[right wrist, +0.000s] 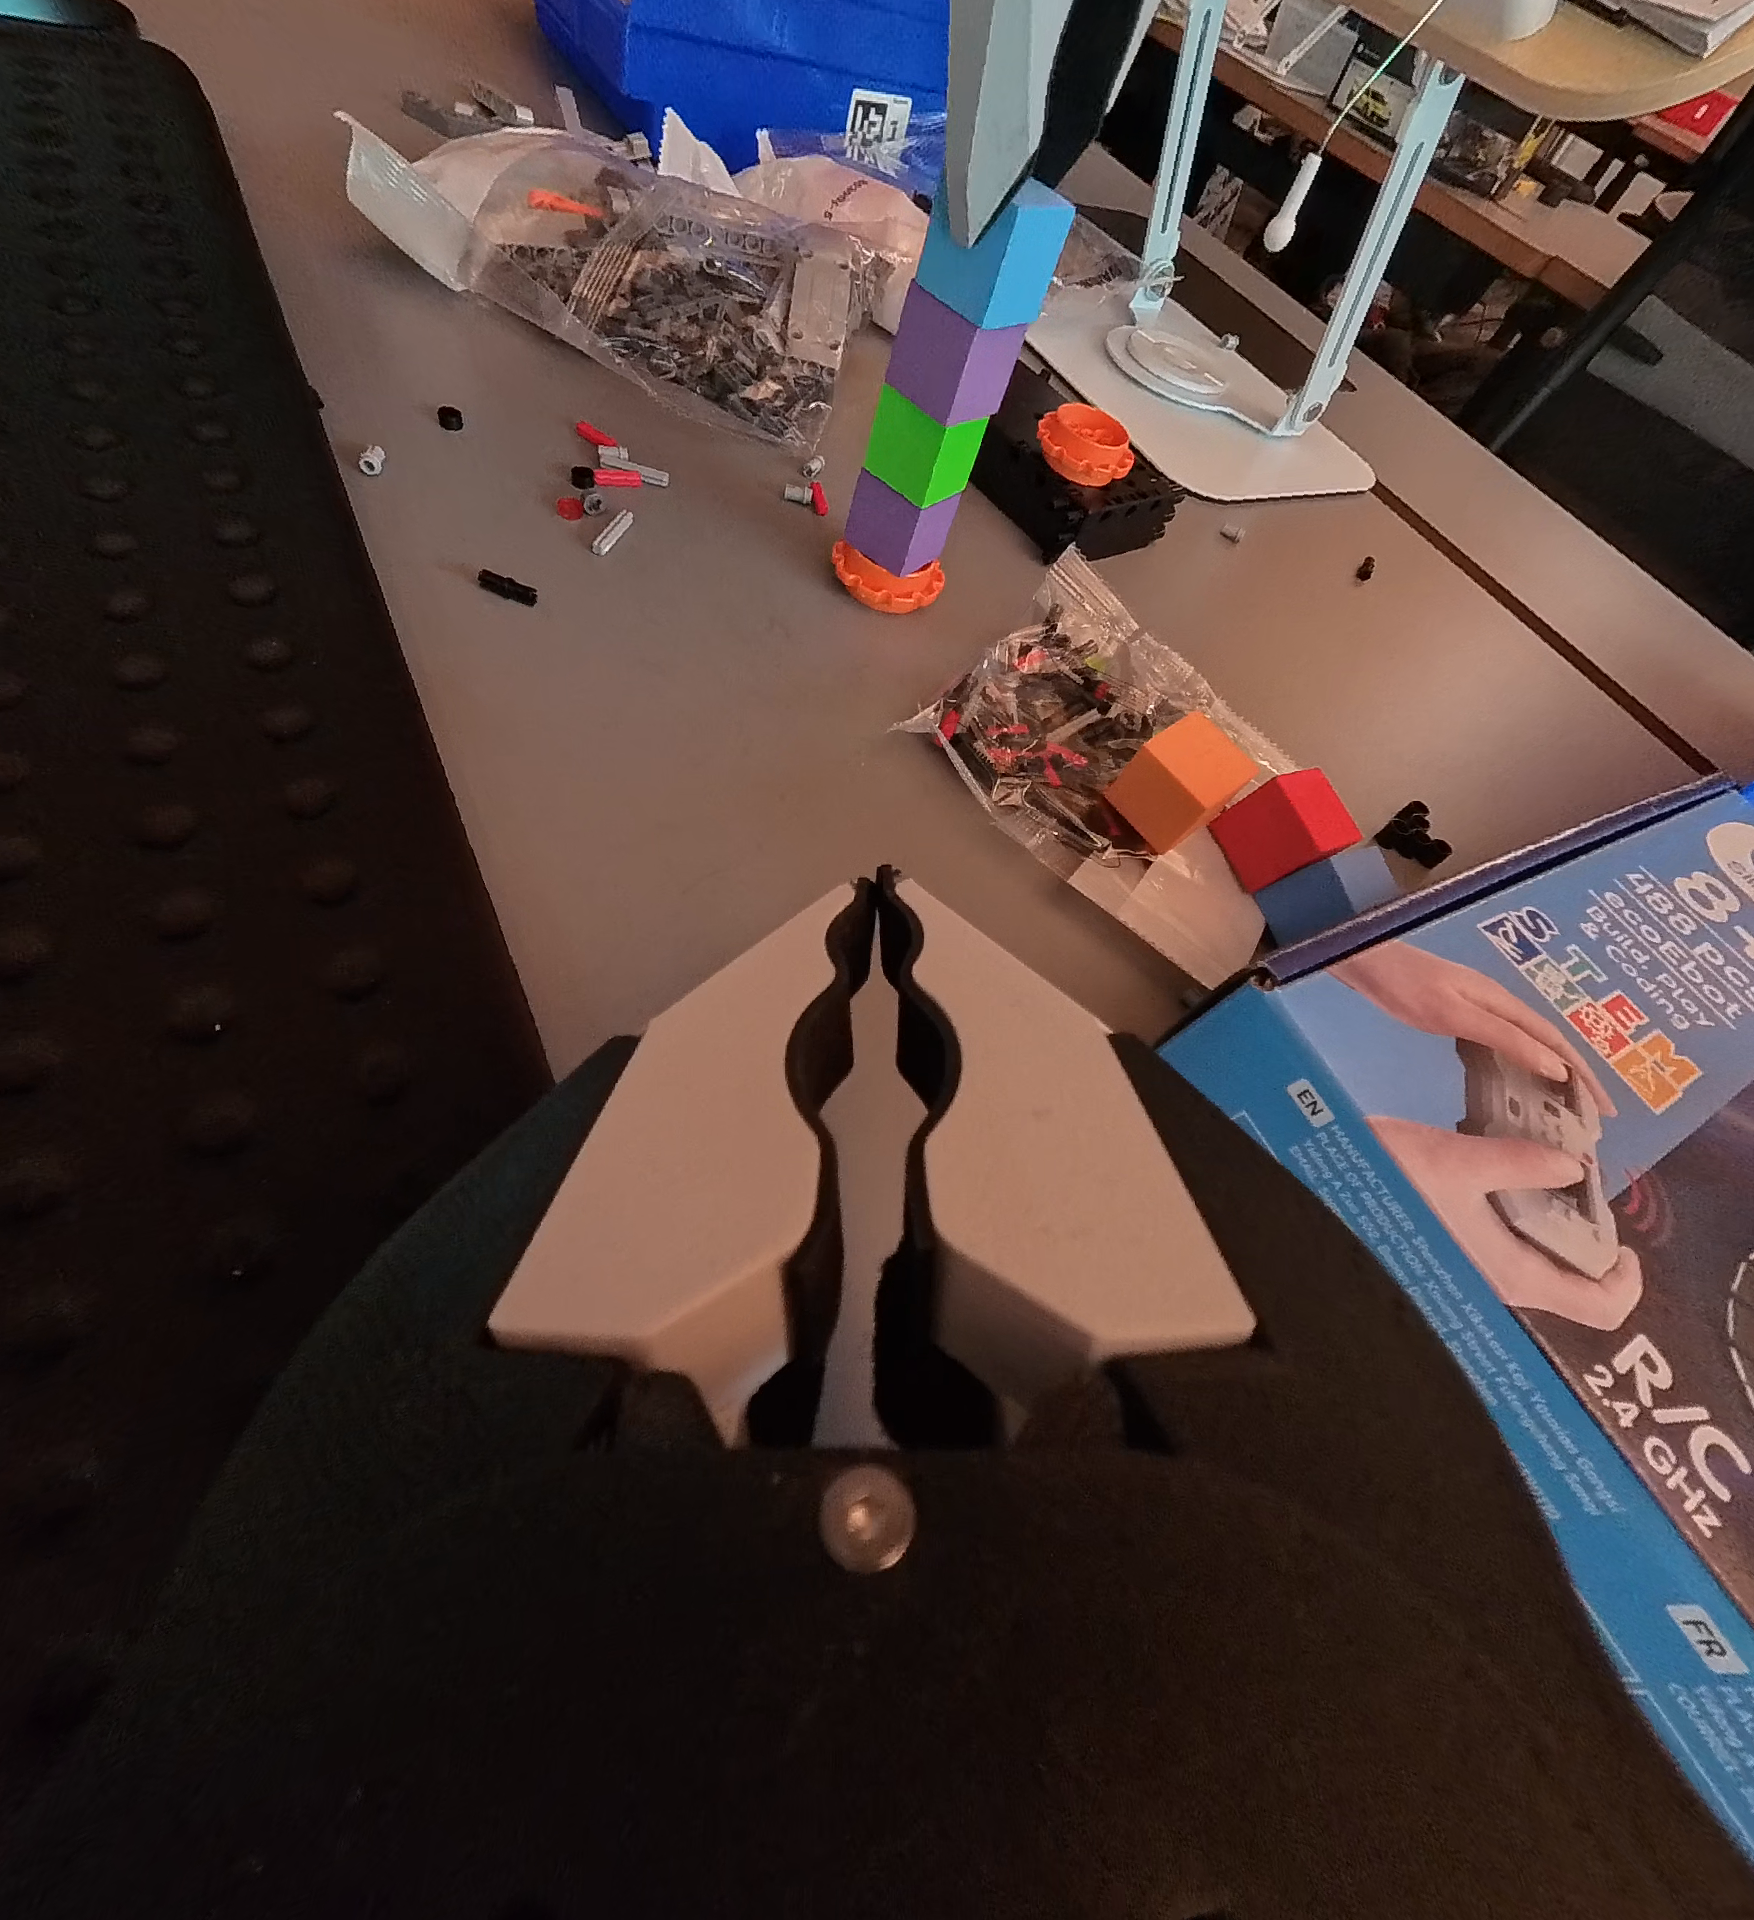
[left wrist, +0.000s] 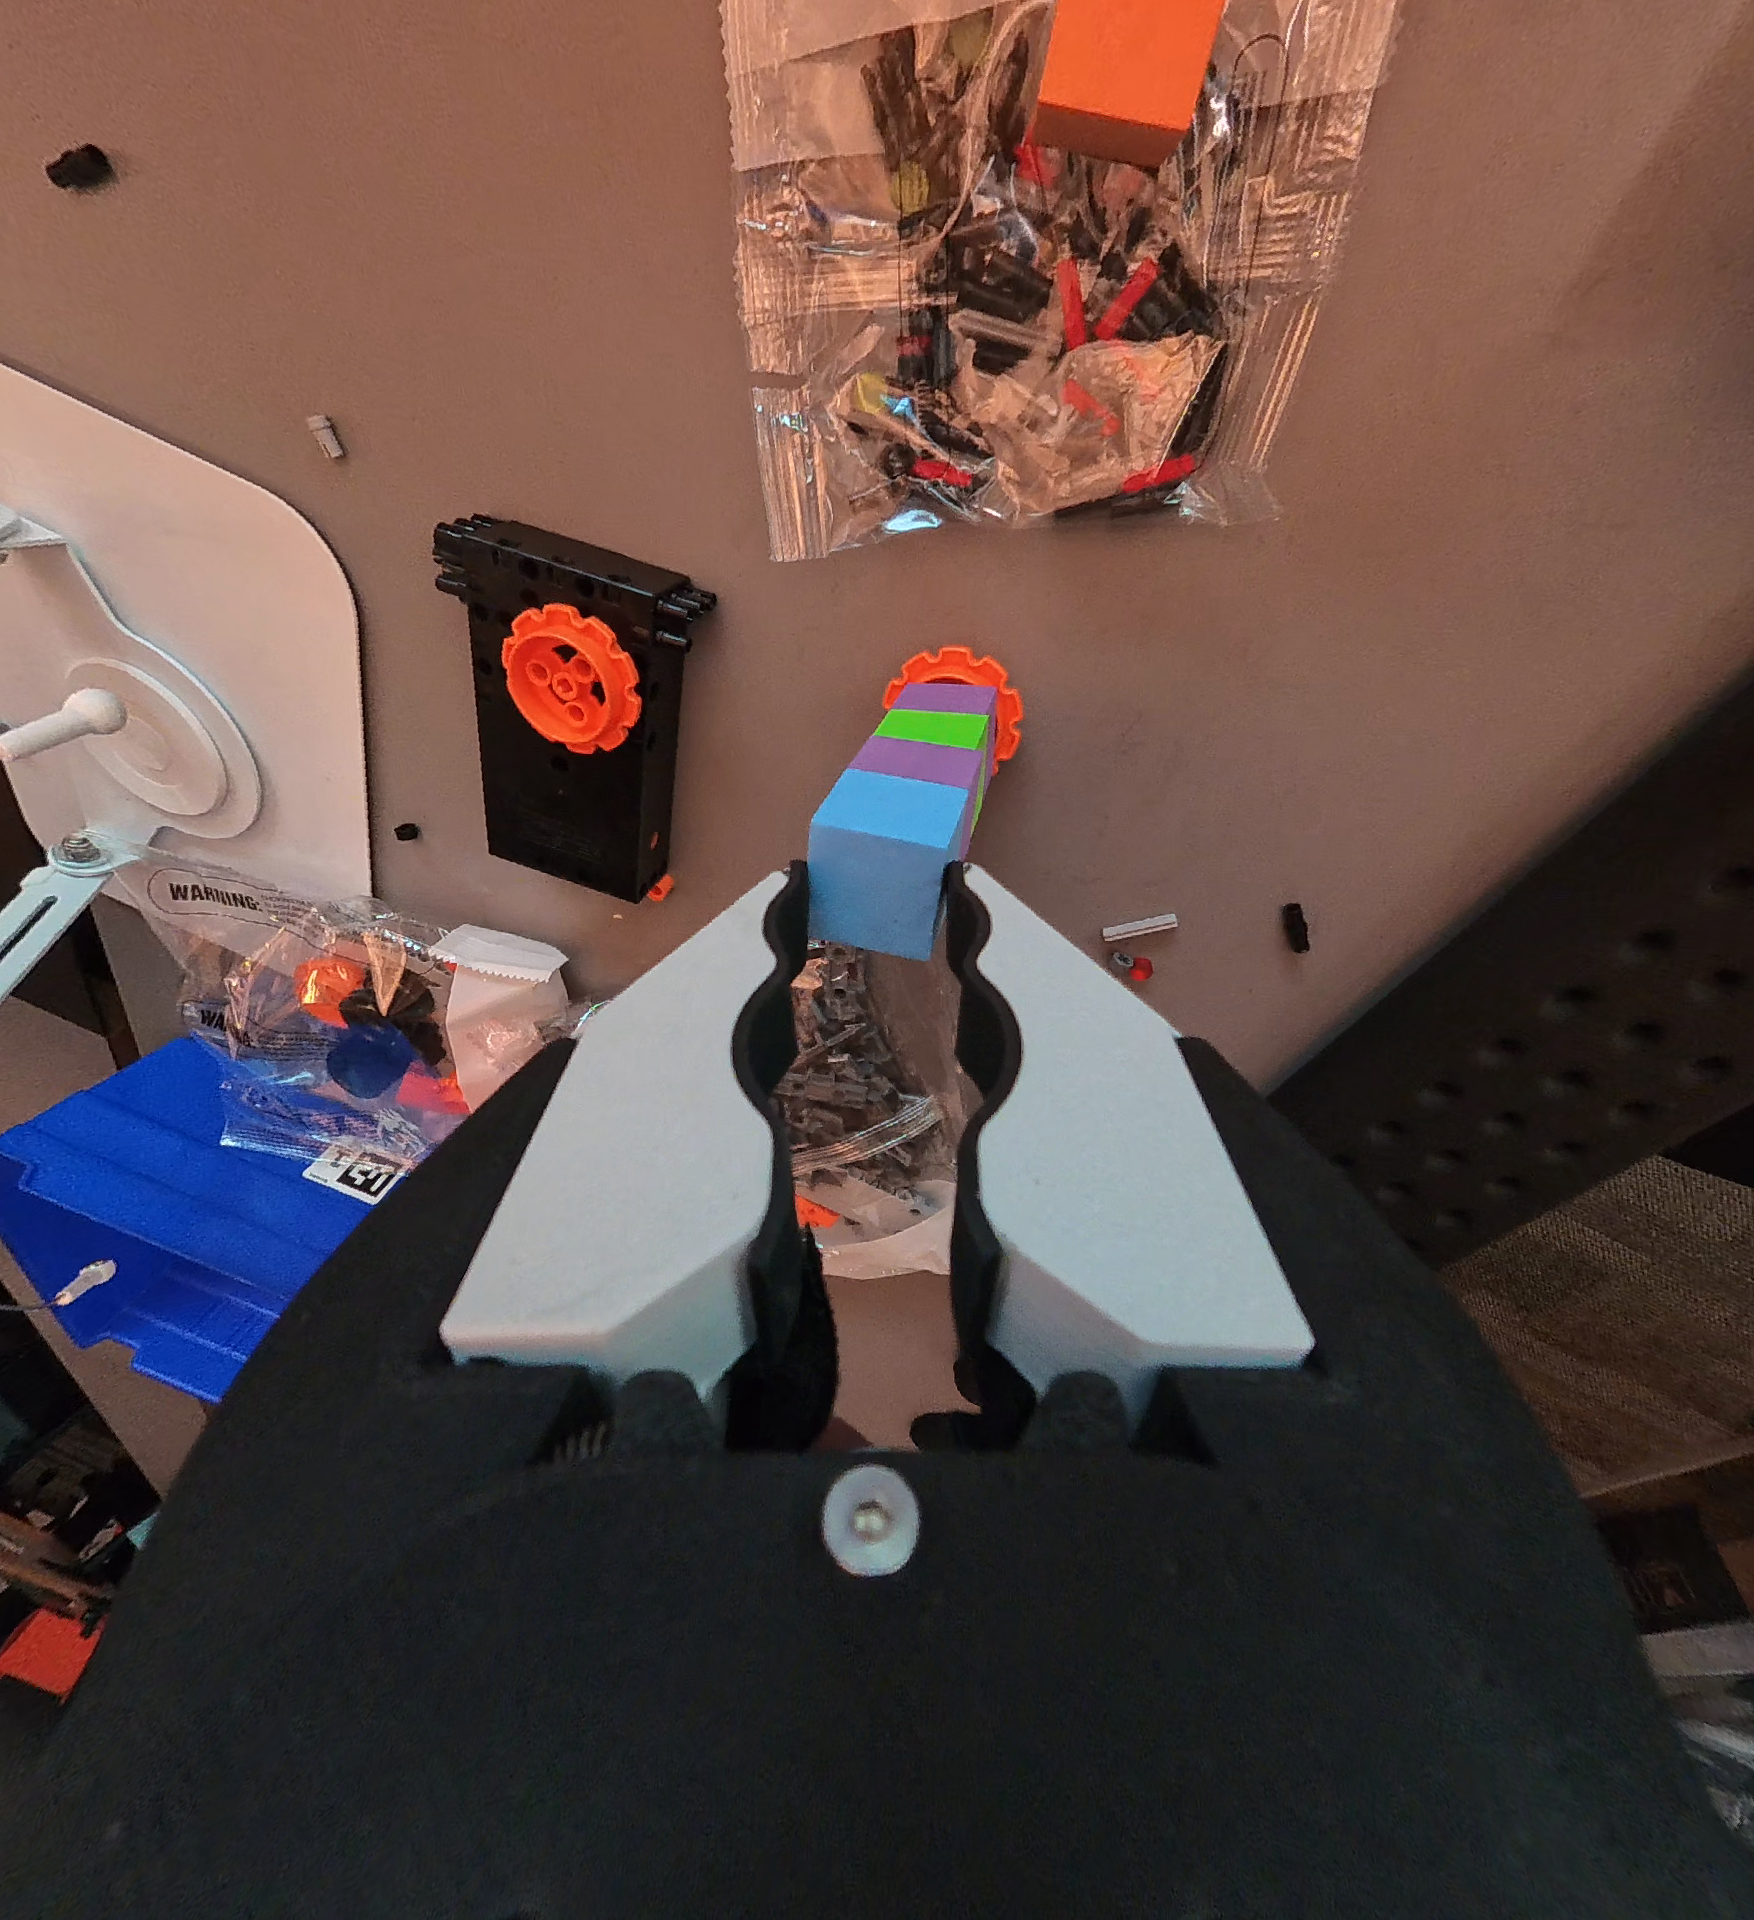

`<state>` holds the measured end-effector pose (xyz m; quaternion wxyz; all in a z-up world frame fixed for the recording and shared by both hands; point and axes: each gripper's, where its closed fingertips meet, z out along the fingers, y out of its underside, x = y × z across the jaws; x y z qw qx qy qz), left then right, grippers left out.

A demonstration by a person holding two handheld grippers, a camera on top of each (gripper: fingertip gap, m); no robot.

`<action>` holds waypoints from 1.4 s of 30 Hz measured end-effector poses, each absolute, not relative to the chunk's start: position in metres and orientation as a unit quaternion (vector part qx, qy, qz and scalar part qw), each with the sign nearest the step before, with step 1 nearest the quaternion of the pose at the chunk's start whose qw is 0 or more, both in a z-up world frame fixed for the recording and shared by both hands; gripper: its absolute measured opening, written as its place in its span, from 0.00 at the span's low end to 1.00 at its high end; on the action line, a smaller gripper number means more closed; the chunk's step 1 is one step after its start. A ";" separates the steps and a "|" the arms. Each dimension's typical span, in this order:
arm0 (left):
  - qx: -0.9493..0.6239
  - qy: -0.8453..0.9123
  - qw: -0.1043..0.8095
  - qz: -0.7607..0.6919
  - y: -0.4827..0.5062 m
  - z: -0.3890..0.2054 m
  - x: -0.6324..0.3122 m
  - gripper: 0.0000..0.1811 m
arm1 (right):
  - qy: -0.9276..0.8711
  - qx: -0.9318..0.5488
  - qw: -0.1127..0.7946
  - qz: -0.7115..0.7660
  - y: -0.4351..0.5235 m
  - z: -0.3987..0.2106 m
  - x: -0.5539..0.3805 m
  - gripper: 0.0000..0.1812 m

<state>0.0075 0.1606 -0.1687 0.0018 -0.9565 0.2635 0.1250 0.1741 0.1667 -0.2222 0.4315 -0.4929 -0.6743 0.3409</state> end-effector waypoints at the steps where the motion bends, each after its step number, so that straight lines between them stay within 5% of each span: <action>1: -0.956 0.263 0.002 0.126 0.161 -0.169 0.007 0.14 | -0.674 -0.493 0.432 0.341 0.167 -0.222 0.174 0.00; 14: -0.936 0.307 0.082 0.152 0.193 -0.152 0.042 0.22 | -0.675 -0.493 0.431 0.340 0.167 -0.223 0.174 0.00; 23: -0.916 0.374 0.066 0.131 0.239 -0.224 0.093 0.23 | -0.674 -0.496 0.428 0.340 0.167 -0.224 0.174 0.00; 30: -0.916 0.370 0.062 0.142 0.249 -0.253 0.085 0.14 | -0.675 -0.495 0.428 0.341 0.167 -0.224 0.174 0.00; 42: -0.937 0.302 0.096 0.144 0.188 -0.113 0.020 0.14 | -0.678 -0.491 0.428 0.339 0.166 -0.224 0.174 0.00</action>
